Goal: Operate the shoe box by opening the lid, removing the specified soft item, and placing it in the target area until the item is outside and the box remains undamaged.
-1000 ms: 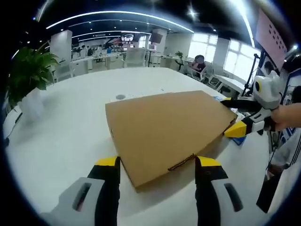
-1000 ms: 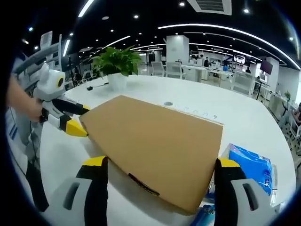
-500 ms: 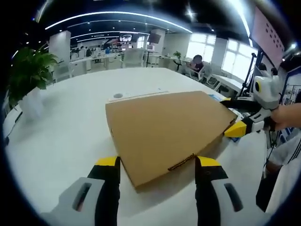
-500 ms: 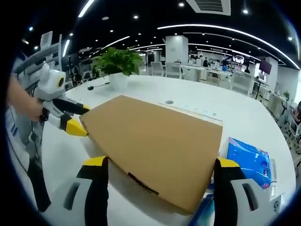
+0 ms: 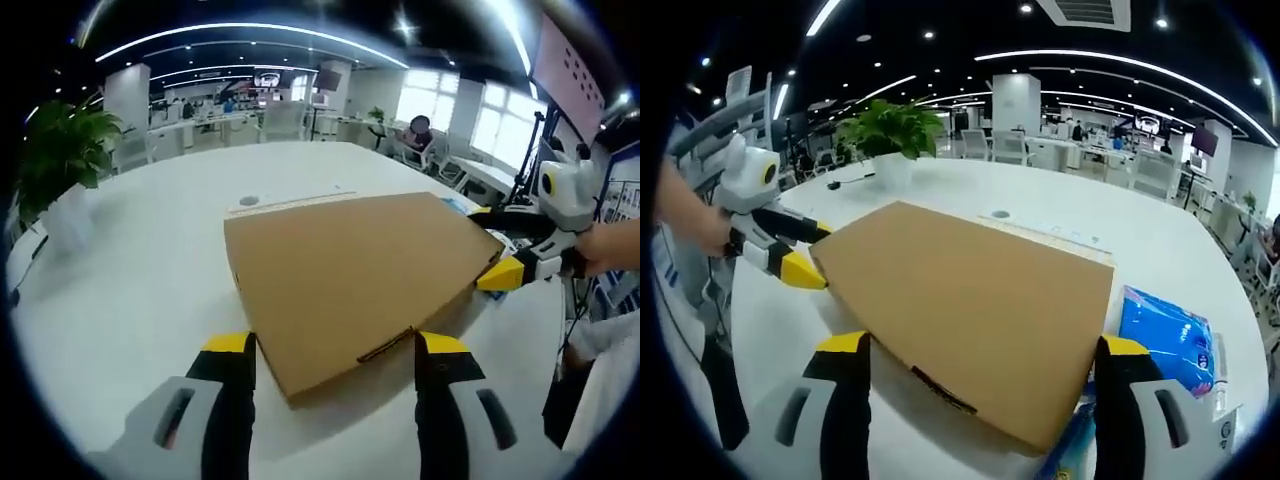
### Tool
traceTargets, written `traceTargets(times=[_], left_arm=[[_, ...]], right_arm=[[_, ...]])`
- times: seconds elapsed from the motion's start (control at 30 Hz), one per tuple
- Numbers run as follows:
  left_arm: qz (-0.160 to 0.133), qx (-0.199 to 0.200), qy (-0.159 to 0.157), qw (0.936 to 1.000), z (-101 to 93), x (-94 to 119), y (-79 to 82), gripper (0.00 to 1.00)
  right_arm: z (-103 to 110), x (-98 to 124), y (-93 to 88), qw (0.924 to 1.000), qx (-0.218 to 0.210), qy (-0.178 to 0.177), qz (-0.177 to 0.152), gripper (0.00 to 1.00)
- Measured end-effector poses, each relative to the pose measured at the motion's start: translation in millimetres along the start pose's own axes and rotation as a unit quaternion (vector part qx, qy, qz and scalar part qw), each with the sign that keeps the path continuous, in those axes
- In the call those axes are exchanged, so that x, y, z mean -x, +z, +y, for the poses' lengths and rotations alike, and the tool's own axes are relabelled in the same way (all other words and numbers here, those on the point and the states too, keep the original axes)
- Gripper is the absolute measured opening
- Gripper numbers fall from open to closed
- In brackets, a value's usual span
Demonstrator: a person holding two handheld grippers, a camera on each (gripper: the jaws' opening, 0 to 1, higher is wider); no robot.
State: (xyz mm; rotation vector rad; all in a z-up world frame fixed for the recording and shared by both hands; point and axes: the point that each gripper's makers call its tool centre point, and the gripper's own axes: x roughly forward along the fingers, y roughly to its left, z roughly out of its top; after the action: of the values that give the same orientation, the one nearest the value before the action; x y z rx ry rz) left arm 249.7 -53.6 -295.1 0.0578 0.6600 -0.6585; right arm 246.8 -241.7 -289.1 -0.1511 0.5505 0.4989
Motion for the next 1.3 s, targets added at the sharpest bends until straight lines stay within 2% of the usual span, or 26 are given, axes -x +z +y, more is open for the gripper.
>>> traceTargets(times=[0.37, 0.7, 1.3], left_arm=[[0.004, 0.001, 0.004, 1.0, -3.6, 1.1, -1.2, 0.65], [0.009, 0.004, 0.005, 0.9999, -3.9, 1.8, -2.0, 0.65], [0.003, 0.004, 0.004, 1.0, -5.9, -0.8, 0.6, 0.65]], right_arm=[[0.3, 2.9, -1.8, 1.0, 0.0, 0.001, 0.0, 0.94], [-2.0, 3.3, -5.5, 0.9994, 0.026, 0.001, 0.025, 0.92], [-6.5, 4.0, -5.6, 0.9994, 0.024, 0.003, 0.025, 0.91]])
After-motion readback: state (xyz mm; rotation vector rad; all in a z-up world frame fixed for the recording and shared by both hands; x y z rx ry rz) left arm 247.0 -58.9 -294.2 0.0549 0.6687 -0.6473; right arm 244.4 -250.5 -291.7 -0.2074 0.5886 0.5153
